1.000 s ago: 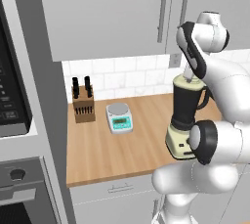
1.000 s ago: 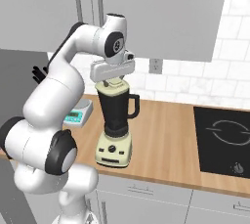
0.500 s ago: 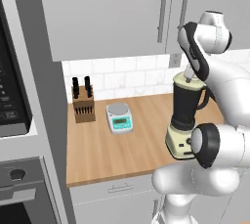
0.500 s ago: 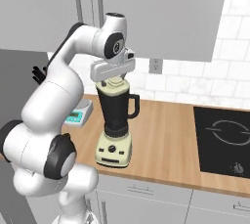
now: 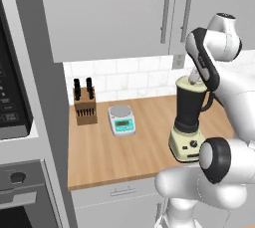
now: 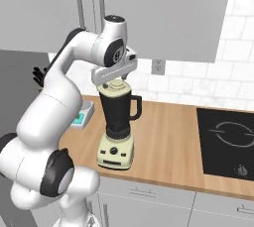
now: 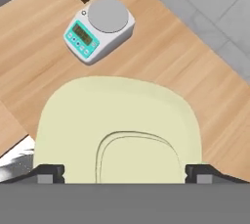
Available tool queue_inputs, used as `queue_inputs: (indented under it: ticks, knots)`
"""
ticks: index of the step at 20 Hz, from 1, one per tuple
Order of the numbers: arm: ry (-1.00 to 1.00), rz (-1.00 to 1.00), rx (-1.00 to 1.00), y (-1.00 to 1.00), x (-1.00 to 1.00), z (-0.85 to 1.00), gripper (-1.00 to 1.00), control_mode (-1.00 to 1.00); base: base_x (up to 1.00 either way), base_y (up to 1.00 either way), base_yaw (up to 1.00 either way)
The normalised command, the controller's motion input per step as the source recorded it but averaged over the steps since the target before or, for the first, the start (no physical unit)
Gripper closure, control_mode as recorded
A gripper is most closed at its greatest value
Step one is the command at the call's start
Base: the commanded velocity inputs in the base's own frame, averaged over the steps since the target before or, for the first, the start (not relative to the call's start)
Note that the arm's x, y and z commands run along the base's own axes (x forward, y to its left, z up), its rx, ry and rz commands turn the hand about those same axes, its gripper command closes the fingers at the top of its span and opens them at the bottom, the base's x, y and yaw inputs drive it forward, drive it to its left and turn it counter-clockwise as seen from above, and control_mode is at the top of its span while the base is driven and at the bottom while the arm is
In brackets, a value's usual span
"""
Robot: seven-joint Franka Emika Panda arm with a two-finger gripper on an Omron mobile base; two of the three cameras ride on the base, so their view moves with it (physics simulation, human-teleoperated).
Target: Close the lid blender by securely placing the lid on top.
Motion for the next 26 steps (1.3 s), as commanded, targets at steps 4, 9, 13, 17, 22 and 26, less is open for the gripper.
queue_inputs:
  ticks: [4,9,13,17,22,26]
  knots:
    - [-0.4,0.0,0.05,-0.21,-0.69,0.0,-1.0,-1.0,0.0,0.0,0.0]
    - [-0.62,0.0,0.1,-0.66,-1.0,-0.02,-1.0,-1.0,0.0,0.0,0.0]
    - [-0.58,0.0,0.08,-0.74,-1.0,-0.12,-1.0,-1.0,0.0,0.0,0.0]
    - [-0.62,0.0,0.12,-0.52,-1.0,0.04,-1.0,-1.0,0.0,0.0,0.0]
    - [-0.71,0.0,0.26,-0.25,-1.0,0.74,-1.0,-1.0,0.0,0.0,0.0]
    - [-0.65,0.0,0.31,-0.19,-1.0,0.98,-1.0,-1.0,0.0,0.0,0.0]
